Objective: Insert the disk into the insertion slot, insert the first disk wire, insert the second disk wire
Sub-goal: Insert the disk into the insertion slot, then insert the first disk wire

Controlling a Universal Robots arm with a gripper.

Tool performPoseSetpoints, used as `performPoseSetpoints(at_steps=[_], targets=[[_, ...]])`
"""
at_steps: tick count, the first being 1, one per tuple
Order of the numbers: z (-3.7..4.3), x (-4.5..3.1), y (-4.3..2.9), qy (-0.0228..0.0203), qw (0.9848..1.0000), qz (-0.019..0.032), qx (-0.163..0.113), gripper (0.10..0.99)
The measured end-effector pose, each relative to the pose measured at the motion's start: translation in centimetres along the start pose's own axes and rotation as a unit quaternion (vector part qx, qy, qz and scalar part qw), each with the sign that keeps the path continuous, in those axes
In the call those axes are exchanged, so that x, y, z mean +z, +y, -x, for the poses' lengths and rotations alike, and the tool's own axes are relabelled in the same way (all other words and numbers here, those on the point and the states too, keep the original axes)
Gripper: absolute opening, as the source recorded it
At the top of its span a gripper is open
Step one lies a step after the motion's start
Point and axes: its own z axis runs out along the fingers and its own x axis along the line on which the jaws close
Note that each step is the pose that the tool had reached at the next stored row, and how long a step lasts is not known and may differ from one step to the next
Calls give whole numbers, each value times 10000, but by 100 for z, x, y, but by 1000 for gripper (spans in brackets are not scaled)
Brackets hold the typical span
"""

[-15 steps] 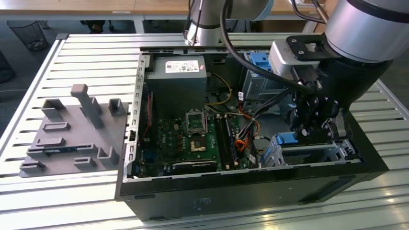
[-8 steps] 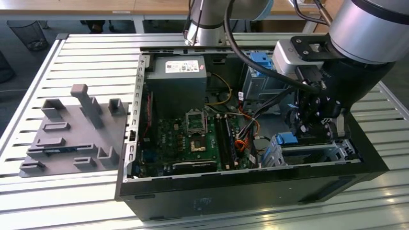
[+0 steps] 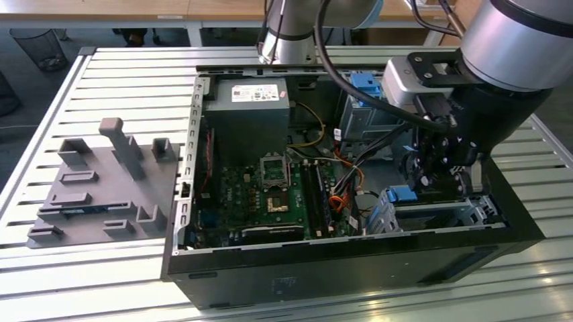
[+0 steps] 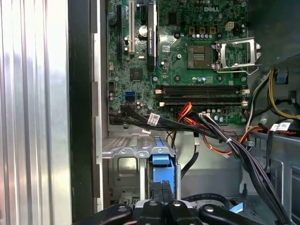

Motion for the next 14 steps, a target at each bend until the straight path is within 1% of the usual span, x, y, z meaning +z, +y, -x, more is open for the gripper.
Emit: performPoseSetpoints(at_steps=[8,14], targets=[[1,4,-31,-1,10000,0,0,106],[3,5,-76,-1,10000,0,1,106]])
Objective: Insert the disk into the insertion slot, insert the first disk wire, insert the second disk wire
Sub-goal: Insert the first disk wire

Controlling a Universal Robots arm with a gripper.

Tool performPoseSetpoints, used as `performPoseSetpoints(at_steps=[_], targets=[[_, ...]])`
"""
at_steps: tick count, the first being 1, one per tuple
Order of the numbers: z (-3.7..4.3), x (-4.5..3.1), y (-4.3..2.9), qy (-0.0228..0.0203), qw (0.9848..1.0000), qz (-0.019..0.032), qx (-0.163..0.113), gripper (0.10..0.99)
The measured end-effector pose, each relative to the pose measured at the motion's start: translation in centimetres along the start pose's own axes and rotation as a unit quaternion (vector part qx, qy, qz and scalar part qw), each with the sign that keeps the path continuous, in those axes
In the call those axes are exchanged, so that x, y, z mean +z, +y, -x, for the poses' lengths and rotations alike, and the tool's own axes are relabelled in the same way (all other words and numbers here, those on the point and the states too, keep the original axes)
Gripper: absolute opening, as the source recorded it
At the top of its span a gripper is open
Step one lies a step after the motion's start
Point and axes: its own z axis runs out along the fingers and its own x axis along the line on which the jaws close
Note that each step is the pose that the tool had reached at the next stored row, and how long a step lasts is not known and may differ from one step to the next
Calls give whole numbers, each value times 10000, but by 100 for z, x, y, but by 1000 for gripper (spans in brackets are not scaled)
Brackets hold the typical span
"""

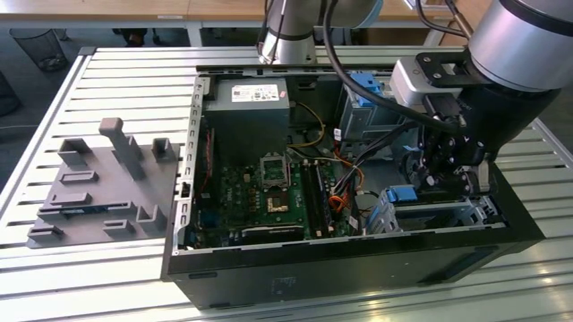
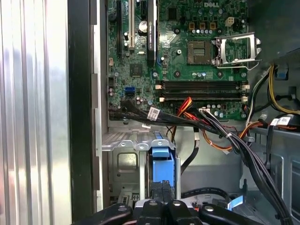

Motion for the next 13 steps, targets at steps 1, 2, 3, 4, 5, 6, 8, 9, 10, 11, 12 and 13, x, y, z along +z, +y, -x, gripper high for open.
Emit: performPoseSetpoints(at_steps=[1,2,3,4,5,6,8,9,10,11,12,13], targets=[[0,0,-7,0,10000,0,0,106],[1,0,-12,0,10000,0,0,106],[1,1,-18,0,10000,0,0,106],[1,1,-28,-1,10000,0,0,106],[1,2,-46,0,10000,5,0,106],[2,3,-65,-1,10000,9,0,106],[3,4,-93,-1,10000,15,1,106],[4,5,-108,-1,10000,16,1,106],[4,4,-120,-2,10000,16,1,106],[5,5,-129,-5,10000,16,1,106],[5,5,-135,-7,10000,16,1,106],[5,5,-138,-9,10000,16,1,106]])
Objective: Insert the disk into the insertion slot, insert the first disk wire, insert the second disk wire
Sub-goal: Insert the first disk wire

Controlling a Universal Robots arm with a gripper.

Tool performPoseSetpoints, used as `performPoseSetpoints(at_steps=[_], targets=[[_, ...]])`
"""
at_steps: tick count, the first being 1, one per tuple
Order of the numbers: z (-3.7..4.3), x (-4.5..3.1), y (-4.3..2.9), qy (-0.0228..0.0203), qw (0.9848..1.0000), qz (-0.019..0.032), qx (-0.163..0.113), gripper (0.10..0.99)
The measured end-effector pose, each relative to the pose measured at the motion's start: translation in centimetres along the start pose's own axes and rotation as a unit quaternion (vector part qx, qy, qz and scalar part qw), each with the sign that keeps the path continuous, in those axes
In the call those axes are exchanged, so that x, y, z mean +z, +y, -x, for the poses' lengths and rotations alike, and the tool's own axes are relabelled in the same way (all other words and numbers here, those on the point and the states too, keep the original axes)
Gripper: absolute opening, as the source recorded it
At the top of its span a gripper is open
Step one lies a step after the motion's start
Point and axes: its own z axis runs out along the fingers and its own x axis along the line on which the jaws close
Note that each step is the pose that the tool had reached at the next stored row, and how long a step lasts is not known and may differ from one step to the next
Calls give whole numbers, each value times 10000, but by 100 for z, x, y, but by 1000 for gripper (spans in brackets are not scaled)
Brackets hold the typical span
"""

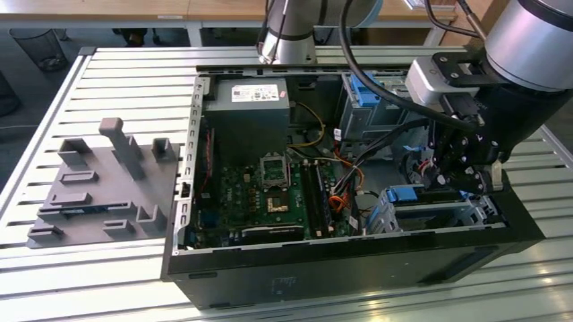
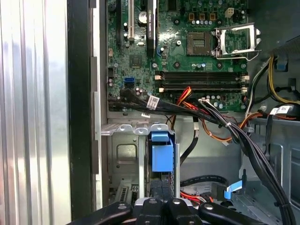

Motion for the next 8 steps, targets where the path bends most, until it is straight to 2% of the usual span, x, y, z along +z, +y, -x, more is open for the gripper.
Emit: performPoseSetpoints(at_steps=[5,8], targets=[[2,-75,-2,-5,10000,0,0,106],[3,-95,-3,-8,10000,0,1,106]])
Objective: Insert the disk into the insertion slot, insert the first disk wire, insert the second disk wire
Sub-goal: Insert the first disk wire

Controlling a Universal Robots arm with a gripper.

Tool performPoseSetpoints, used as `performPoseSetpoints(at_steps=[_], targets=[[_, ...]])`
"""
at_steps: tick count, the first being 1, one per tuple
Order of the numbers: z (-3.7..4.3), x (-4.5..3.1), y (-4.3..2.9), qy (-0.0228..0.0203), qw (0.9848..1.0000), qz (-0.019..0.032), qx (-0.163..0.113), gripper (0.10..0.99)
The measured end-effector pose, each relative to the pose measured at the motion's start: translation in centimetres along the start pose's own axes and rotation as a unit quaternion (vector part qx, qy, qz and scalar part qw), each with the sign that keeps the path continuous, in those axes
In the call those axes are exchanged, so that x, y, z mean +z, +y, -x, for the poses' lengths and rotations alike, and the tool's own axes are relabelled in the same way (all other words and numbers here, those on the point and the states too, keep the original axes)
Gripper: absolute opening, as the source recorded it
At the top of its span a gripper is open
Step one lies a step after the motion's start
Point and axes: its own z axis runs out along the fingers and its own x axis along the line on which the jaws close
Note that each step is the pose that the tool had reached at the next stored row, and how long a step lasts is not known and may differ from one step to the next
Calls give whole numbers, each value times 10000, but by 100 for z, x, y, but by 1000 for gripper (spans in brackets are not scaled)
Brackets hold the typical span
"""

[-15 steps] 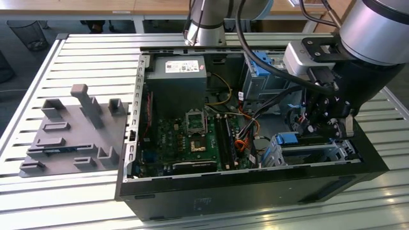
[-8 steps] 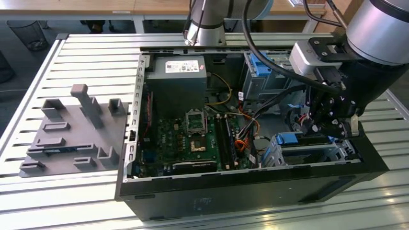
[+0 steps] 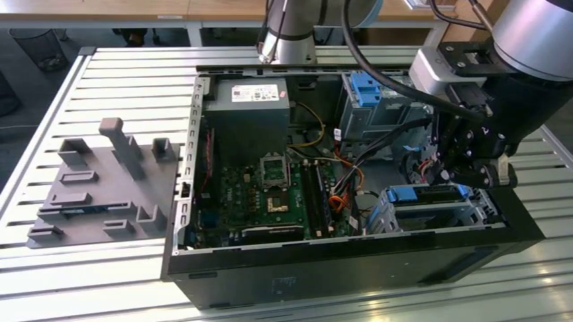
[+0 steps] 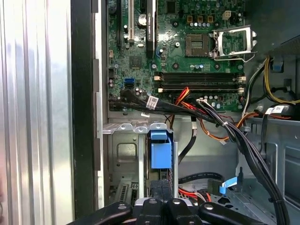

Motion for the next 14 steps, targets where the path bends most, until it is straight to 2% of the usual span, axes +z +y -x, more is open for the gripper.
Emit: performPoseSetpoints(at_steps=[6,14], targets=[[19,-7,-21,0,10000,-5,0,106],[80,0,-126,1,10000,-5,0,106]])
